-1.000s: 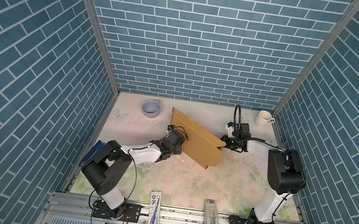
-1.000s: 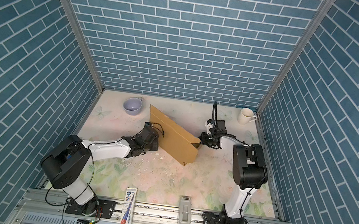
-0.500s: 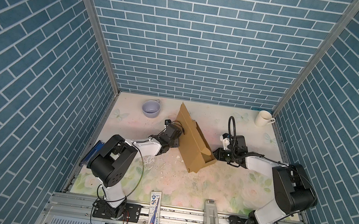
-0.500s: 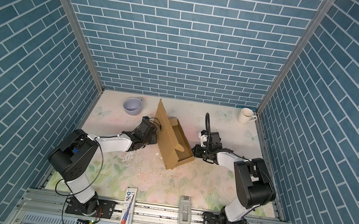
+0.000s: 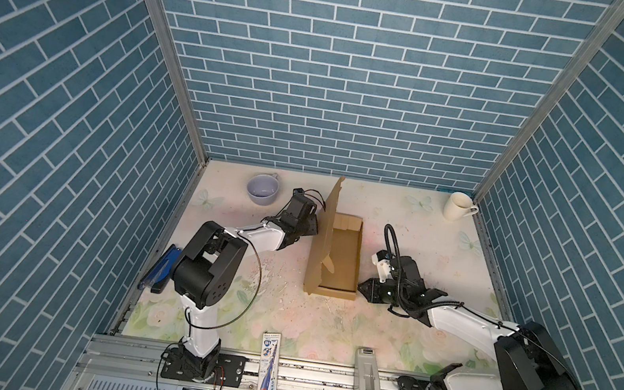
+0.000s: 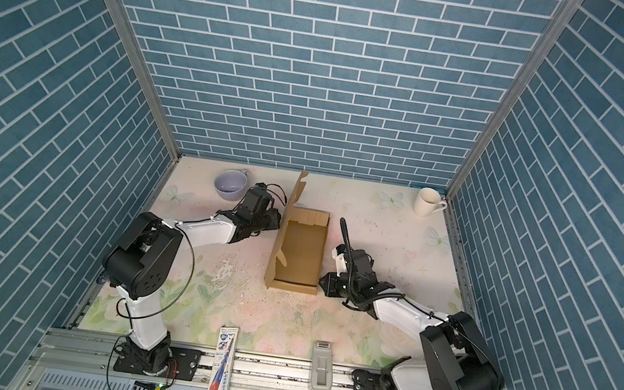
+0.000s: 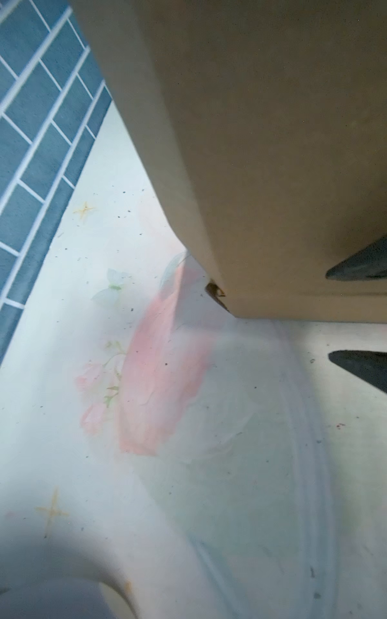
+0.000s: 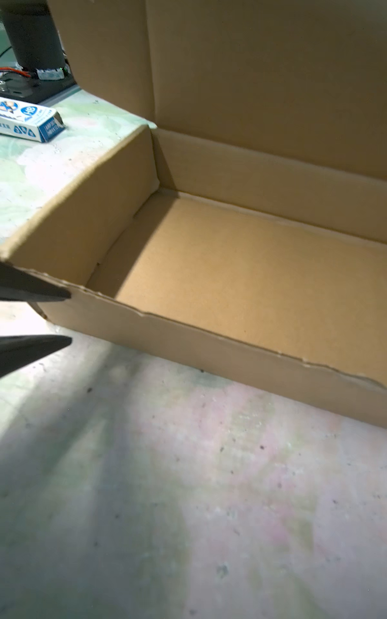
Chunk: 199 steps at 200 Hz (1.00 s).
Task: Assemble paper box
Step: Rotate the paper box at the center of the table.
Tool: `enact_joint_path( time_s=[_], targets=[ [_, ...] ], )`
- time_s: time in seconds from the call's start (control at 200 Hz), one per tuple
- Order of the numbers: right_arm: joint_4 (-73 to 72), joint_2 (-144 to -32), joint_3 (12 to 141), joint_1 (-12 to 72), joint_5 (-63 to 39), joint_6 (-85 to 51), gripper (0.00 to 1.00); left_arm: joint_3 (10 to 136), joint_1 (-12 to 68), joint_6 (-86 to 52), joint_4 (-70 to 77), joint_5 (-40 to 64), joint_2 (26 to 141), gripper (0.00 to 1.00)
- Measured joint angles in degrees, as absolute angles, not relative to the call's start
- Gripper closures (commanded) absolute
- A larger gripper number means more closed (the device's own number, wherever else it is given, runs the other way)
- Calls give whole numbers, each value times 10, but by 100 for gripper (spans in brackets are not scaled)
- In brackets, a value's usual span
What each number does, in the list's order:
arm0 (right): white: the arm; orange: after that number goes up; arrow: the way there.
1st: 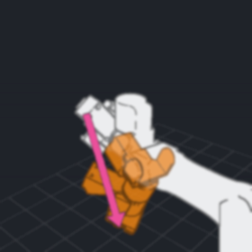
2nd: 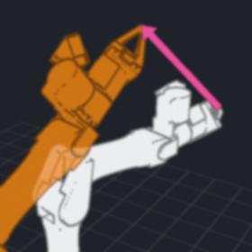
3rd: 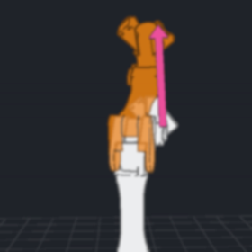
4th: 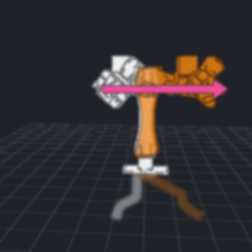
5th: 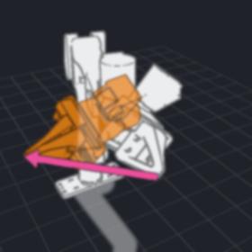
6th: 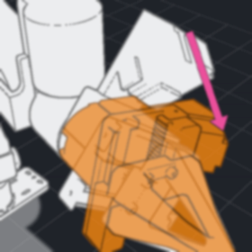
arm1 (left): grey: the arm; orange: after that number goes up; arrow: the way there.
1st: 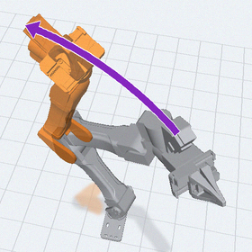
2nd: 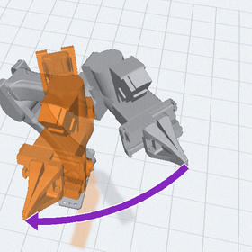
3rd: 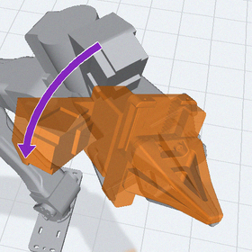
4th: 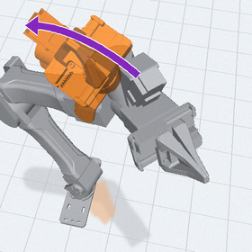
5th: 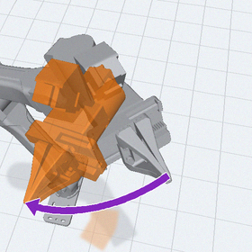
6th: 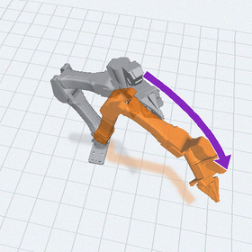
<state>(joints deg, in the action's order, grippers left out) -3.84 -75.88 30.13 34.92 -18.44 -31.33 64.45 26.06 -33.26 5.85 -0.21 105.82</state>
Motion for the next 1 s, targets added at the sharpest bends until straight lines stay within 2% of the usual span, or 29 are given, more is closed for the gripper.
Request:
enact_joint_path(
  time_s=[0.085, 0.21, 0.37, 0.45, 0.57, 0.69, 0.995],
  targets=[
    [-14, -724, 303, 349, -156, -313, 74, 642, 250, -329, 44, 2, 1037, 63],
    [60, -699, 350, 345, -114, -284, 60, 625, 244, -327, 20, 0, 961, 63],
    [120, -737, 491, 306, -97, -189, 38, 559, 248, -334, 5, -12, 811, 62],
    [125, -784, 561, 263, -120, -138, 30, 519, 254, -343, -8, -24, 744, 62],
    [150, -893, 678, 219, -158, -46, 28, 470, 273, -356, -42, -47, 667, 62],
    [179, -1007, 783, 212, -193, 43, 28, 439, 293, -364, -79, -62, 608, 62],
    [236, -1188, 923, 212, -238, 175, 28, 417, 305, -371, -161, -86, 501, 63]
  ],
)
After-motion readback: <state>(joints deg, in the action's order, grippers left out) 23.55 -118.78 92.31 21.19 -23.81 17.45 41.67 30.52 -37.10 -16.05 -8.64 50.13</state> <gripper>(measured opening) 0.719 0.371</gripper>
